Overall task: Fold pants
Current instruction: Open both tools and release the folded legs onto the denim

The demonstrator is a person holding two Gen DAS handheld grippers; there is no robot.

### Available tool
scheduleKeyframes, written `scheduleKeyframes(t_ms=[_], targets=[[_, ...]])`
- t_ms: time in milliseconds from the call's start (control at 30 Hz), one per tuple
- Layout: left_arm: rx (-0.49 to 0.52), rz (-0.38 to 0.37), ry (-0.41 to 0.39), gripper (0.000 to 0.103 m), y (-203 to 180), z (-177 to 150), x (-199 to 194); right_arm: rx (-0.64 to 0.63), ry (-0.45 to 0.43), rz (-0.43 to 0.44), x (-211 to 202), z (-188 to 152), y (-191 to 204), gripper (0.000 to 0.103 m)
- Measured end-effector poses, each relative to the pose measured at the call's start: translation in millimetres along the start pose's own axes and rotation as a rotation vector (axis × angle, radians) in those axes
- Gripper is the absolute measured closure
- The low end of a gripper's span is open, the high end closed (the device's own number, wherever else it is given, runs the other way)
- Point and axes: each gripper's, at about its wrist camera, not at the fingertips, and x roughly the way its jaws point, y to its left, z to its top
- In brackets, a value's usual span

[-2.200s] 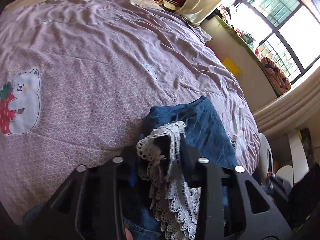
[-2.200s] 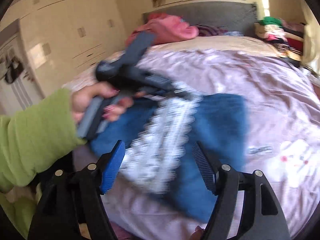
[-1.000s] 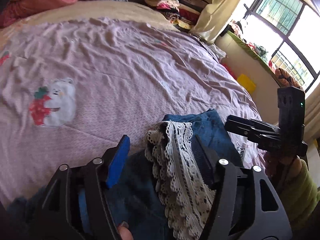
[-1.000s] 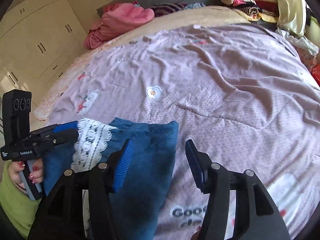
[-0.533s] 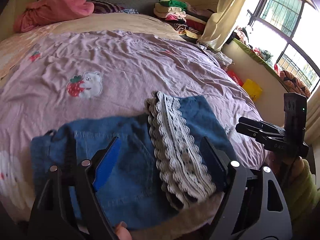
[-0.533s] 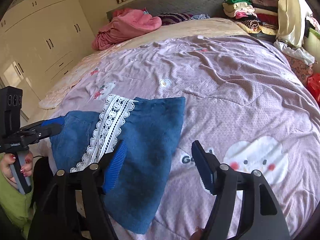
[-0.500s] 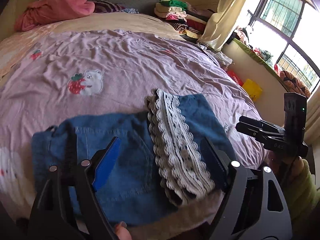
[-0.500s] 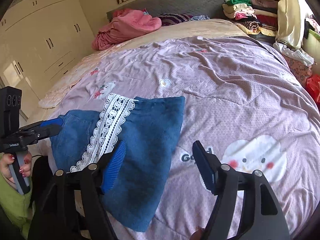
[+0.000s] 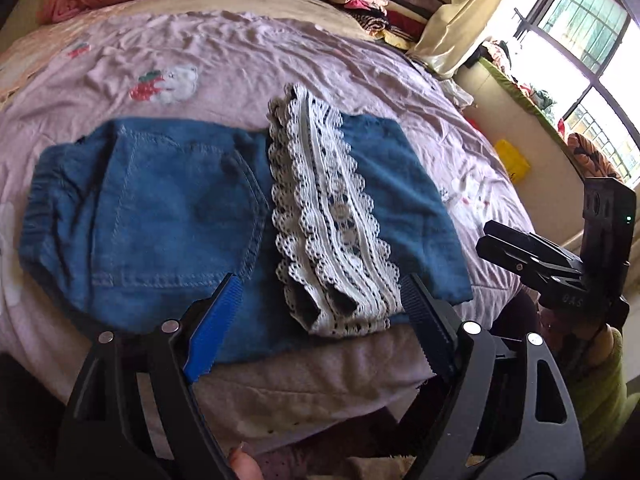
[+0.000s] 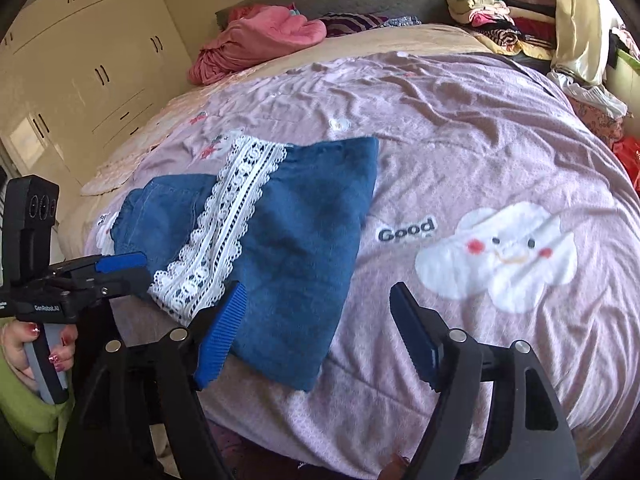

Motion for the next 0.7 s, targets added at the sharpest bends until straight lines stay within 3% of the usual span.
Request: scheduleKeyframes(t_ms=[133,267,500,567,700], targets=[[-0.012,0.01,0.028,0.04,-1.6,-6.7,6.0,0.002,0.012,0.021,2.0,-7.8,4.4,0.03],[-0.03,0.001,0.051,0.058,0.0,-10.8,11.0,0.002,0.03,0.028,7.0,-12.2,7.1,0.03],[-0.079,-0.052,0.089,0.078,-5.9,-13.8,23.0,0.031,0.066,0.06,19.3,-15.5,2.0,0.03],[-0.107,-0.087,0.091,0.093,-5.0,-13.4,25.1,0.034,0.082,0.063,24.4,-16.8,1.4,0.031],[-0.117,-0.146,0.069,0.095,-5.5,-11.4,18.1,0.029,0.089,0.073,27.4,-19.0,4.2,0.034]])
